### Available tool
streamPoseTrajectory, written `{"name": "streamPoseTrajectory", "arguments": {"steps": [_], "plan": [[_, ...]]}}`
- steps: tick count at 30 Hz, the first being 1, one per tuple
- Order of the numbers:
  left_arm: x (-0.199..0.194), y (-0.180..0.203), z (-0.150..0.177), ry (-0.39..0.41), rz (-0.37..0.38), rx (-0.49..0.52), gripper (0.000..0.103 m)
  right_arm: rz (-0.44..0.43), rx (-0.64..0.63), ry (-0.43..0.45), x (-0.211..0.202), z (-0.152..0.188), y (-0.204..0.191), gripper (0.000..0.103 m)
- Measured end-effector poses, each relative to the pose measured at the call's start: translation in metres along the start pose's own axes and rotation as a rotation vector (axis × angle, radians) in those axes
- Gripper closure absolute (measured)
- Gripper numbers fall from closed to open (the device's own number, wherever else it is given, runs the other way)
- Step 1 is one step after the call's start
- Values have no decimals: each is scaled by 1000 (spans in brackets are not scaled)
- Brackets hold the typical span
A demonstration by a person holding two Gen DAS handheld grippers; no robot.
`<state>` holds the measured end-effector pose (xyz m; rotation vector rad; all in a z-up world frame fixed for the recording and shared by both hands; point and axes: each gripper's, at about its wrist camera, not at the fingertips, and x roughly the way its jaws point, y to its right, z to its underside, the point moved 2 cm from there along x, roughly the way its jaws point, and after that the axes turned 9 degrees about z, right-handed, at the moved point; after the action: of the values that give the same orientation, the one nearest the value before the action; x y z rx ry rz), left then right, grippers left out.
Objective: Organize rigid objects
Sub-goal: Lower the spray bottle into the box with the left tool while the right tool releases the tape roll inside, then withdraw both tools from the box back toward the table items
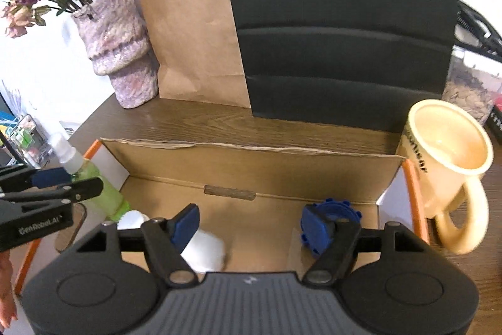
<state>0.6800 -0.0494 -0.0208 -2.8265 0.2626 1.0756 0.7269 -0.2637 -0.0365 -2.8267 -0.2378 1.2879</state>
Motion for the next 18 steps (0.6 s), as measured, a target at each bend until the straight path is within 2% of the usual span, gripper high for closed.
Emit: {"name": "streamPoseTrajectory", "arguments": {"steps": [10,18], "plan": [[-95,6,2,85,-2,24,52,33,-27,64,-96,12,1,28],[-181,17,24,148,1,26,47,61,-45,148,-183,52,4,25]]}}
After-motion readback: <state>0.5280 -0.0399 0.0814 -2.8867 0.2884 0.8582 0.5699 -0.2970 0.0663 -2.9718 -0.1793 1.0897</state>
